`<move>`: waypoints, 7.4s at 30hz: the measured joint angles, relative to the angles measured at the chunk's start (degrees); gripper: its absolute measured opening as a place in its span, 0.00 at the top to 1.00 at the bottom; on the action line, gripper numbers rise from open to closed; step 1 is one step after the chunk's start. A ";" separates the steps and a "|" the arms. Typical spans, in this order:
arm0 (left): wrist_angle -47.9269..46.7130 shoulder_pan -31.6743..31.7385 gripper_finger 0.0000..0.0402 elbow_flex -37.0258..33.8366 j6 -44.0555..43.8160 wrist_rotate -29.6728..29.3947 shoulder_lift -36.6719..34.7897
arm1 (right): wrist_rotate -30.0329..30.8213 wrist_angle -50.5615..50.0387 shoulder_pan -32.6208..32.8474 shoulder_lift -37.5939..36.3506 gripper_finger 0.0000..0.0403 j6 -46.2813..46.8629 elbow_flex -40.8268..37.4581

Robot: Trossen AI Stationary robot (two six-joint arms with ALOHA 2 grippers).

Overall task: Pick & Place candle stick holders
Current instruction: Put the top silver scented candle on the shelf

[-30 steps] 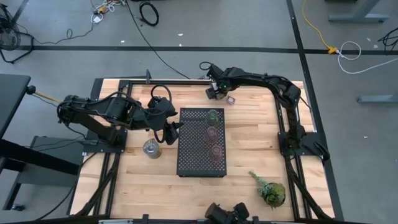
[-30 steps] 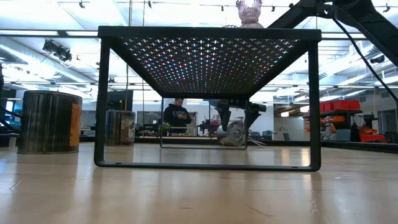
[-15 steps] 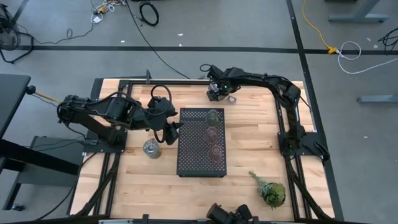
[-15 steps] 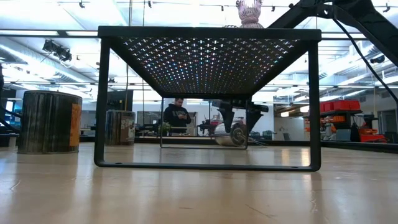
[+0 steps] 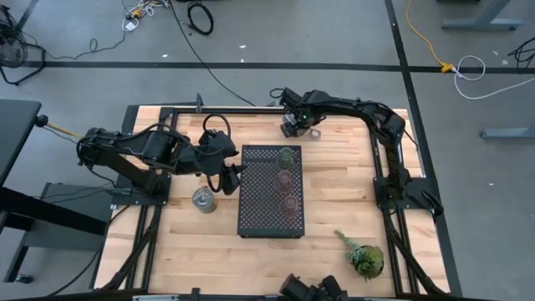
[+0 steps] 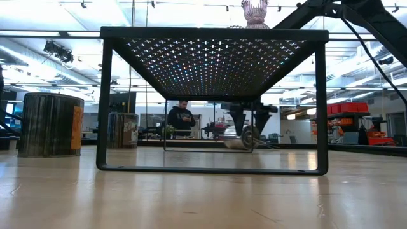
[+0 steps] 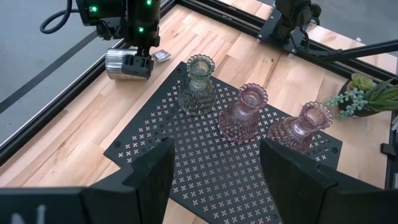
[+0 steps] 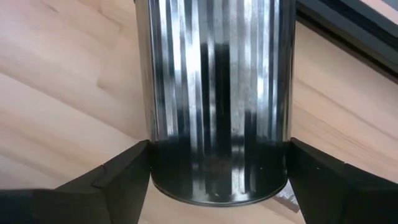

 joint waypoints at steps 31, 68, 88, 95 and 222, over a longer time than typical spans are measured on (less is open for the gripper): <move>0.00 0.04 0.41 0.00 0.46 -1.94 0.00 | 7.34 -19.89 2.44 -24.25 0.23 -18.85 -0.20; 11.50 10.39 0.41 0.01 8.43 -13.60 0.00 | 2.91 -24.18 29.66 -35.53 0.23 -26.14 18.89; 6.51 11.98 0.41 0.00 7.96 -11.40 0.02 | 8.98 -25.34 36.33 -18.28 0.23 -33.54 37.63; 1.60 11.98 0.41 0.00 7.93 -11.39 0.02 | 17.22 -27.00 37.35 -14.82 0.23 -37.69 38.74; -10.97 11.96 0.41 0.02 -1.15 -10.09 -0.02 | 55.04 -12.37 63.65 -5.86 0.22 -74.48 17.04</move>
